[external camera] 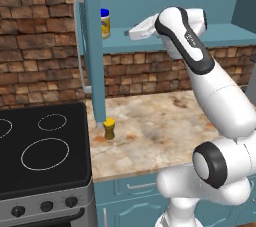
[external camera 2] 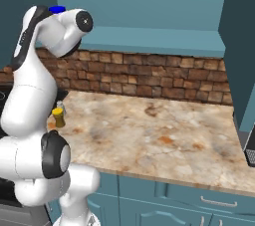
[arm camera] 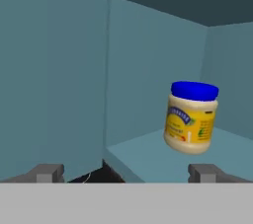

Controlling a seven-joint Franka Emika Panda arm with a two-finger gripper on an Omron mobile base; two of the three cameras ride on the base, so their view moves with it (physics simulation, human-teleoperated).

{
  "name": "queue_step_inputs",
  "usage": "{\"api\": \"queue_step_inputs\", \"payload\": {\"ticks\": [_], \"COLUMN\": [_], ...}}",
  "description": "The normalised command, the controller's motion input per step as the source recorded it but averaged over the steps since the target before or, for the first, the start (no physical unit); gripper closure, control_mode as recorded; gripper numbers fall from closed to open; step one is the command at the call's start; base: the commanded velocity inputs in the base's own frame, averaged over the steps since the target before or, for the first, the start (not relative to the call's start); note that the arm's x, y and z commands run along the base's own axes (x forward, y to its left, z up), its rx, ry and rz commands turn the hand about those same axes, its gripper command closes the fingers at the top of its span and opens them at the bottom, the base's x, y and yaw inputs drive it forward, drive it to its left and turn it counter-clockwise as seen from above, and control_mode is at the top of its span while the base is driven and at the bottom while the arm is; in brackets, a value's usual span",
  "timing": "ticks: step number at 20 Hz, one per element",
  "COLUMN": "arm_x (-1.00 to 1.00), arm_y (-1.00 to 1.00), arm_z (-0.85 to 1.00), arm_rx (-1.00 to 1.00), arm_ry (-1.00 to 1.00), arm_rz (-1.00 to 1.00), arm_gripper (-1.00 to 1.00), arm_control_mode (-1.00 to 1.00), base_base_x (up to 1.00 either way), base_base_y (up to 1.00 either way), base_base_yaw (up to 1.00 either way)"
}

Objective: Collect the turmeric, mayonnaise, and shaker from the cabinet and place them next to the stove.

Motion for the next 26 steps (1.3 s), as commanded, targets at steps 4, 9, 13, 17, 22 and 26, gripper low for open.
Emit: {"api": "queue_step_inputs", "payload": {"ticks": [4,9,13,17,22,26], "arm_x": [0.58,0.1,0.27,0.42,0.34,0.33], "arm_y": [0.0,0.02,-0.05,-0.09,-0.07,0.0], "arm_z": [0.1,0.0,0.08,0.1,0.1,0.09], "arm_rx": [0.0,0.0,0.0,0.04,0.0,0.03], "arm_ry": [0.02,0.01,0.0,0.0,-0.02,-0.03], "arm_rz": [0.02,0.0,0.0,0.0,0.0,0.0], "arm_gripper": [-1.0,-1.0,-1.0,-1.0,-1.0,-1.0], "arm_control_mode": [-1.0,-1.0,-1.0,-1.0,-1.0,-1.0], "base_base_x": [0.0,0.0,0.0,0.0,0.0,0.0], "base_base_y": [0.0,0.0,0.0,0.0,0.0,0.0], "base_base_yaw": [0.0,0.0,0.0,0.0,0.0,0.0]}}
